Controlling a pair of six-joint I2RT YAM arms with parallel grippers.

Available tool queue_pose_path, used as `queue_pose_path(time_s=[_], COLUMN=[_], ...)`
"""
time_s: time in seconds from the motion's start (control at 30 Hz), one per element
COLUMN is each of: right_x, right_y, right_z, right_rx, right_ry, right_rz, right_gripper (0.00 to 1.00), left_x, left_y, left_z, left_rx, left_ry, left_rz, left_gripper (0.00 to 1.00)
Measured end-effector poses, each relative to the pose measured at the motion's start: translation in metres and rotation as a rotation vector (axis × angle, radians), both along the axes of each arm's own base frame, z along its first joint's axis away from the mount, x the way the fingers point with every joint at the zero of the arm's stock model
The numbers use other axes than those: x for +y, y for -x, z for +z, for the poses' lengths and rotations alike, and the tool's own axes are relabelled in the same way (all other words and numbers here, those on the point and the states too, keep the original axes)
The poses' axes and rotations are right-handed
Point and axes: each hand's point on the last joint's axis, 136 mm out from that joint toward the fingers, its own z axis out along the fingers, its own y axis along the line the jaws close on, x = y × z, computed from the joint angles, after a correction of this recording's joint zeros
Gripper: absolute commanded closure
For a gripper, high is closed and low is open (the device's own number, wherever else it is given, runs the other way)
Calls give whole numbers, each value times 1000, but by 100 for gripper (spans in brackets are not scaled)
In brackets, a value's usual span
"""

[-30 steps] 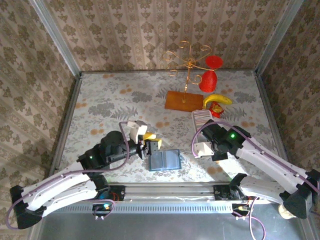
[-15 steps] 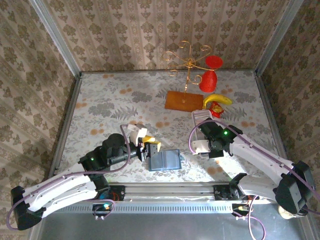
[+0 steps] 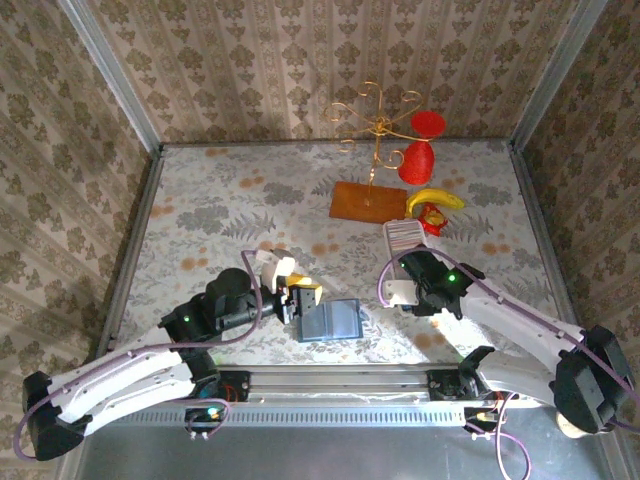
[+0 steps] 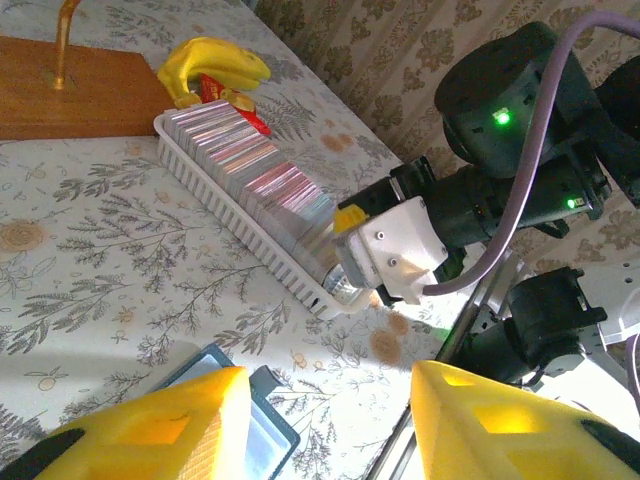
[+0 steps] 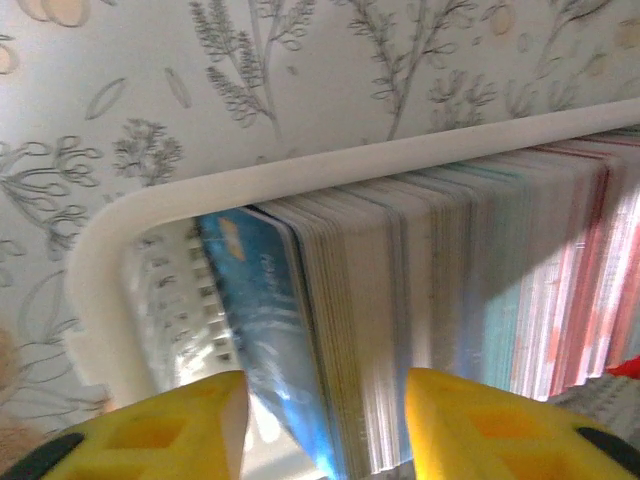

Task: Put the credit cards into the card holder

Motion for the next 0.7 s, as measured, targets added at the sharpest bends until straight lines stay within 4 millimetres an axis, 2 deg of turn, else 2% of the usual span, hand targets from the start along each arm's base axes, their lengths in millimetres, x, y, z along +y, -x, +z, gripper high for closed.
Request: queue_pose_path(time_s=[0.2, 0.33, 0.47, 0.7], right_x=[-1, -2, -1, -2], right_y=[-11, -16, -20, -31], right_z=[7, 12, 11, -1], right_rx=[-92, -143, -166, -145], right_ry=[0, 1, 9, 47], right_rz=[-6, 1, 19, 32], right_gripper=[25, 4, 0, 0], left_x=[0, 0, 0, 2], left_y=[0, 0, 0, 1], left_z=[-1, -3, -8, -12], left_rx=[16, 24, 33, 48], left_ry=[8, 13, 7, 11], left_rz=[4, 7, 9, 11], left_gripper=[55, 56, 55, 55])
